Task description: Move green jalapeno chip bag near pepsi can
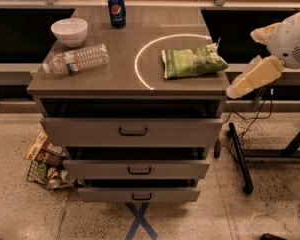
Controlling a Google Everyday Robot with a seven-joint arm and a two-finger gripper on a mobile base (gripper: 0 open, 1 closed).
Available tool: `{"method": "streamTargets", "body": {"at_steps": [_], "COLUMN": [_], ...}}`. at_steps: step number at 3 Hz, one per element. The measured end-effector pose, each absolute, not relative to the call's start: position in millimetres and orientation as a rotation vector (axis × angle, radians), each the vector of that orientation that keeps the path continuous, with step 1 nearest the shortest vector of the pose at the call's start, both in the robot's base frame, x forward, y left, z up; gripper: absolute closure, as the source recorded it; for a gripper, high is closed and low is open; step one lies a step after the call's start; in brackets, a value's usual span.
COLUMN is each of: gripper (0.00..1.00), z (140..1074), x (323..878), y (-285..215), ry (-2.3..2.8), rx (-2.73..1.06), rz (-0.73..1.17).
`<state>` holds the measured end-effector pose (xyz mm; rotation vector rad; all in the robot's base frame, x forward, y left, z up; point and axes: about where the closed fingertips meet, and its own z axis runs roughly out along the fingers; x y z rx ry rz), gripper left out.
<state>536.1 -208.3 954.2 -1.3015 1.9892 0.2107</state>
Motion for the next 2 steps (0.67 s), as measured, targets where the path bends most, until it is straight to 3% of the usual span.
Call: {"method": "streamTargets", "body": {"at_steps": [2], "gripper": [0.0], "z": [936.6], "x": [609.8], "y": [-223.6], "ry": [1.995], "rx": [-0.92], "rz": [0.321]}}
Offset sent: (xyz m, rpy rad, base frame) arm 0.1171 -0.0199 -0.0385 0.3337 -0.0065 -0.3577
